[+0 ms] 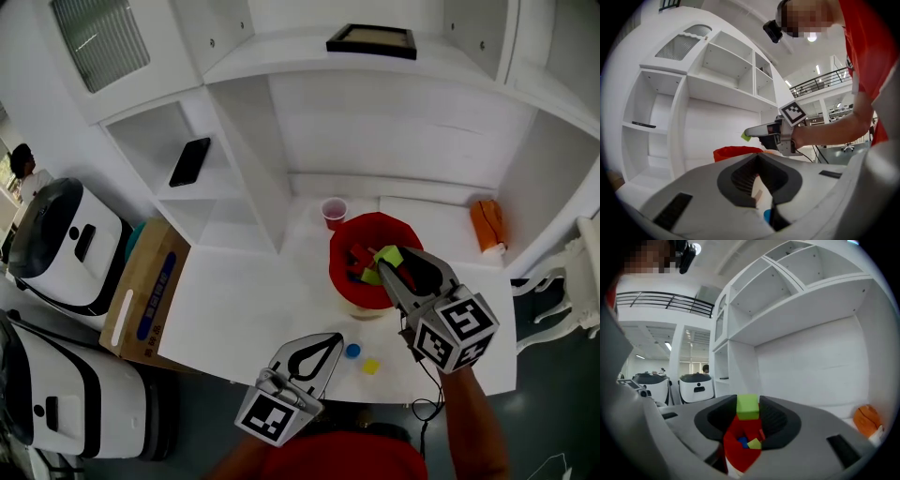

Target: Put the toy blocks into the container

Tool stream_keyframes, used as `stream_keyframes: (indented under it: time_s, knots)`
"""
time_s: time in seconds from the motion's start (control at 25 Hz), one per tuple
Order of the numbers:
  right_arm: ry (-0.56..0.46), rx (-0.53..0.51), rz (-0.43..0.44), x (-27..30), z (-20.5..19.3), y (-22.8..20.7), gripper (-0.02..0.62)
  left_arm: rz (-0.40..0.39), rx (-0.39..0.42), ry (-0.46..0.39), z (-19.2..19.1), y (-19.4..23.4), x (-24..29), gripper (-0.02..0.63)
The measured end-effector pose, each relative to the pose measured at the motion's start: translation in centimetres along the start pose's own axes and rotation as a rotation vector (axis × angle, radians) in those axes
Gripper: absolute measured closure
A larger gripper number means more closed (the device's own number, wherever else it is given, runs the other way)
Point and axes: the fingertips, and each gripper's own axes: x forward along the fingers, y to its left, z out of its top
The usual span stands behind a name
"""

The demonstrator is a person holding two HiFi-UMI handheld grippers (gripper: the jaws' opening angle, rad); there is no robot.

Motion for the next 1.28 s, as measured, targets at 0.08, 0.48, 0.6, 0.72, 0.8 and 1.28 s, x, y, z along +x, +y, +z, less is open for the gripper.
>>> stream_keyframes:
  time_s: [0.08,0.48,0.6,0.72,0.8,1.28]
  knots:
    - [0.027,0.017,-0.011,0.9,-0.4,-0.7,0.377,-0.006,-0.001,0.01,-0.2,0.1,0.1,0.588]
    - [-0.222,-0.025,-0.03,-7.2,3.4,3.5,0.593,-0.065,0.053,0.08,-4.1,-0.2,1.3,0.556]
    - [-0.216,0.001,-0.036,-8.8,2.5,4.3,0.593,-0.11,0.091,0.149,-6.4,-0.9,2.2,0.51]
    - [-0.201,0.028,-0.048,-10.1,1.4,4.7,0.592,-0.138,0.089,0.249,-9.1,-1.4,3.0,0.432]
    - [-0.189,0.037,-0.06,-10.7,0.8,4.7,0.594,-0.149,0.096,0.32,-10.9,-1.6,3.5,0.394]
    - [-0.132,0.064,-0.152,-14.8,-1.6,3.7,0.594,-0.206,0.143,0.504,-16.7,-2.7,5.2,0.397]
